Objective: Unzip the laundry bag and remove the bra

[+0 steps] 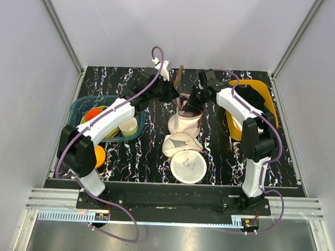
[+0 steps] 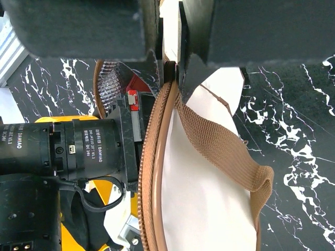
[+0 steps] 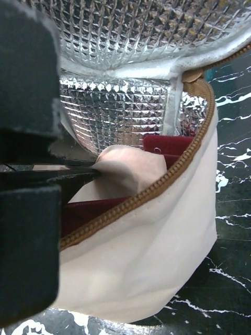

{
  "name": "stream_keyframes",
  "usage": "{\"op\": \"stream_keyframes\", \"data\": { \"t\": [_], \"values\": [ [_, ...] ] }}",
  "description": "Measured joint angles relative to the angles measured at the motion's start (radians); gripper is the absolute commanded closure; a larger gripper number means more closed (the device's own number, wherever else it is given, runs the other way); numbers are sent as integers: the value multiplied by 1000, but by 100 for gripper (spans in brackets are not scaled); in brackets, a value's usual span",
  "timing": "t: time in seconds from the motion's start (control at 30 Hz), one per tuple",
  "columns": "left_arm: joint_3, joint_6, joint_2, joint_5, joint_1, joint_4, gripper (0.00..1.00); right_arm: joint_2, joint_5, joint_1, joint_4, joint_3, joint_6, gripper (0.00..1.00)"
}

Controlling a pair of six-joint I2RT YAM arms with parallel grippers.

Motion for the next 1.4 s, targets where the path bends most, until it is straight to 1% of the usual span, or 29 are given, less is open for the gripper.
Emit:
{"op": "stream_keyframes", "data": {
  "t": [0.13, 0.37, 0.5, 0.67, 0.83, 0.93, 1.1, 1.27, 1.4],
  "values": [
    [-5, 8, -8, 0, 0, 5, 100, -54, 30, 1, 16, -21, -3, 100],
    [-5, 9, -9, 0, 0, 3, 100, -332, 80, 1, 56, -34, -5, 100],
    [-5, 9, -9, 0, 0, 0, 100, -431, 80, 1, 97, -32, -2, 100],
    [-5, 10, -9, -1, 0, -6, 100, -463, 117, 2, 110, -32, -1, 100],
    [-5, 14, -9, 0, 0, -7, 100, -490, 224, -11, 103, -25, -7, 100],
    [-5, 14, -9, 0, 0, -8, 100, -523, 273, -51, 102, 8, -9, 100],
    [-5, 14, -9, 0, 0, -9, 100, -596, 342, -172, 107, 60, -12, 100],
    [-5, 14, -9, 1, 0, -14, 100, -669, 380, -294, 109, 56, -12, 100],
    [-5, 14, -9, 2, 0, -17, 100, -687, 412, -384, 126, -3, -13, 100]
  ]
}}
